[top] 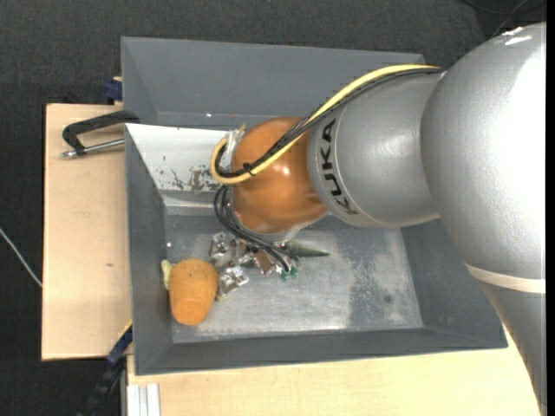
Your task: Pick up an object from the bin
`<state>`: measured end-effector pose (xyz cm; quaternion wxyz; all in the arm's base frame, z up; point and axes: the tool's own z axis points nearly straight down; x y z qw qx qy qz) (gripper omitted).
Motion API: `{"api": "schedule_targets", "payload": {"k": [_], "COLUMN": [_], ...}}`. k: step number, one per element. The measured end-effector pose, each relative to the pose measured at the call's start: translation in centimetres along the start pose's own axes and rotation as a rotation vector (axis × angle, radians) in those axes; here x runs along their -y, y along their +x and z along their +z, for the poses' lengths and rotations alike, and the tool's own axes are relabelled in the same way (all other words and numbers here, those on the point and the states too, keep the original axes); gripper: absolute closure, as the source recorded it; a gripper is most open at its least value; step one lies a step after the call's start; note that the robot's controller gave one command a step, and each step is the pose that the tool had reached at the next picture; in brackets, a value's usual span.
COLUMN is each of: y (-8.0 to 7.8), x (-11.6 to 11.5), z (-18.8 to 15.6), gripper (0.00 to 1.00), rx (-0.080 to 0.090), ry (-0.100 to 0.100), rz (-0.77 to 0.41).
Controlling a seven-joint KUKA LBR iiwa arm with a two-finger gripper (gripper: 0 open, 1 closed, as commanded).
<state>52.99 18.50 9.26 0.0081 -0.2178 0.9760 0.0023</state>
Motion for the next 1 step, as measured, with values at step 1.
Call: {"api": "schedule_targets", "payload": {"k": [1], "y": [-1.95], "x": [-0.56], "z": [-15.17], "gripper": [1.0], "rx": [-0.003], "ry": [0.0], "rz": [-0.364]}}
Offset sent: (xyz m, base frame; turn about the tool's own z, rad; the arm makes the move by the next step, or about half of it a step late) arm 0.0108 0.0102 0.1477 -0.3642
